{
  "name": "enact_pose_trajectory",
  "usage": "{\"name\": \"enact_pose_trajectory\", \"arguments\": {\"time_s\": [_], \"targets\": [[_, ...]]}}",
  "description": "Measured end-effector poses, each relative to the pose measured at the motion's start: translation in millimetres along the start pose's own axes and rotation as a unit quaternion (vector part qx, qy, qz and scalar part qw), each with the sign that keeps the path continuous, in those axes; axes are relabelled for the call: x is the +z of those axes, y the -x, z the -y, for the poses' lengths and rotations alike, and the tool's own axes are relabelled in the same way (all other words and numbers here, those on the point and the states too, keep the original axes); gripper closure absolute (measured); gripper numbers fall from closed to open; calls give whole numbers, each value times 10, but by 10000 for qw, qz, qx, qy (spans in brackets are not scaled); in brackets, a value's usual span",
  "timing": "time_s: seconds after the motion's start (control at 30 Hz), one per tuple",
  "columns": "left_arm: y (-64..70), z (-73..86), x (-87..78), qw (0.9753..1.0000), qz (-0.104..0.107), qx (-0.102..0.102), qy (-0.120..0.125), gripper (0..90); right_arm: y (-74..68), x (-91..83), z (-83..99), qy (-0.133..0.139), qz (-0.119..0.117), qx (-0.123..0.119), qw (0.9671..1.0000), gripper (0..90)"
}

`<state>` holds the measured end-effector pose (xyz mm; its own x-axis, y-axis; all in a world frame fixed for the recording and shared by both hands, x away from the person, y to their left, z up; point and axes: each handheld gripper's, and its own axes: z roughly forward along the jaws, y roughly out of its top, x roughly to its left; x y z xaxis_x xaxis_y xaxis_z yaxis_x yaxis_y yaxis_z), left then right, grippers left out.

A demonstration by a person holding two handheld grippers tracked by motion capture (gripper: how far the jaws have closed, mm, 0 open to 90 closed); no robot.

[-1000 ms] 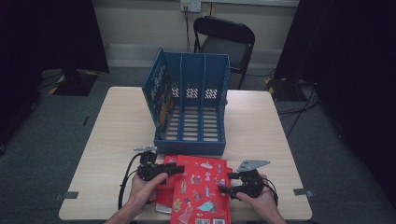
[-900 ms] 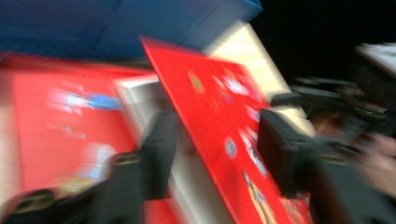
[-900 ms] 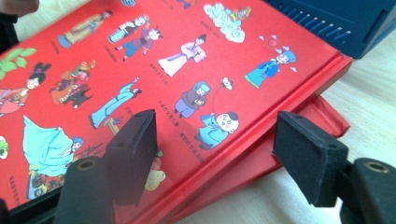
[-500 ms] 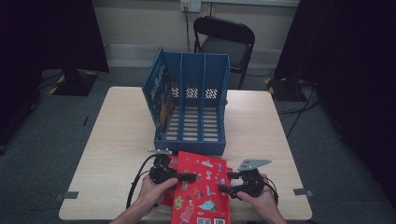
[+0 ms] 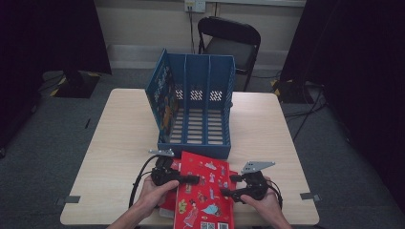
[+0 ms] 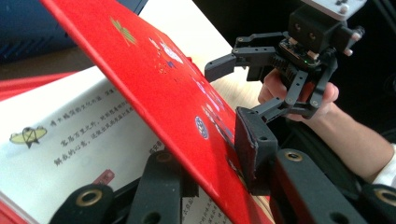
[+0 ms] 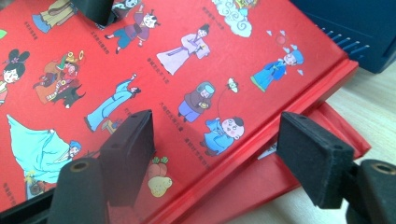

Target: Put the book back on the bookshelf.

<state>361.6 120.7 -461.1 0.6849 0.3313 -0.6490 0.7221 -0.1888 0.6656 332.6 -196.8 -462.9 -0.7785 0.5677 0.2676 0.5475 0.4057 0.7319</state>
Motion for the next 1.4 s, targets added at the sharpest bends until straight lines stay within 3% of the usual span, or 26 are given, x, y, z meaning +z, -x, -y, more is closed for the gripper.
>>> {"name": "enact_pose_trajectory", "arguments": {"time_s": [0.27, 0.47, 0.63, 0.73, 0.87, 1.03, 1.23, 1.4], "targets": [[46, -21, -71, 9996, -20, 263, 59, 714, 4, 17, -9, 38, -78, 72, 9999, 210], [61, -16, -105, 9992, -19, 378, 102, 714, 19, 64, -17, -29, -324, 258, 9991, 138], [75, -27, -131, 9989, -2, 449, 128, 715, 38, 88, -31, -15, -425, 343, 9985, 128], [110, -58, -145, 9982, -25, 589, 84, 718, 70, 111, -41, 13, -607, 435, 9972, 124], [128, -63, -139, 9981, -40, 598, 119, 722, 87, 128, -53, 30, -755, 480, 9960, 126], [131, -66, -145, 9981, -25, 600, 139, 724, 86, 135, -69, 26, -778, 521, 9956, 125], [146, -113, -184, 9979, -43, 590, 255, 740, 69, 122, -151, 101, -674, 438, 9967, 141], [128, -129, -213, 9986, -37, 405, 338, 760, 70, 103, -196, 171, -600, 409, 9972, 180]]}}
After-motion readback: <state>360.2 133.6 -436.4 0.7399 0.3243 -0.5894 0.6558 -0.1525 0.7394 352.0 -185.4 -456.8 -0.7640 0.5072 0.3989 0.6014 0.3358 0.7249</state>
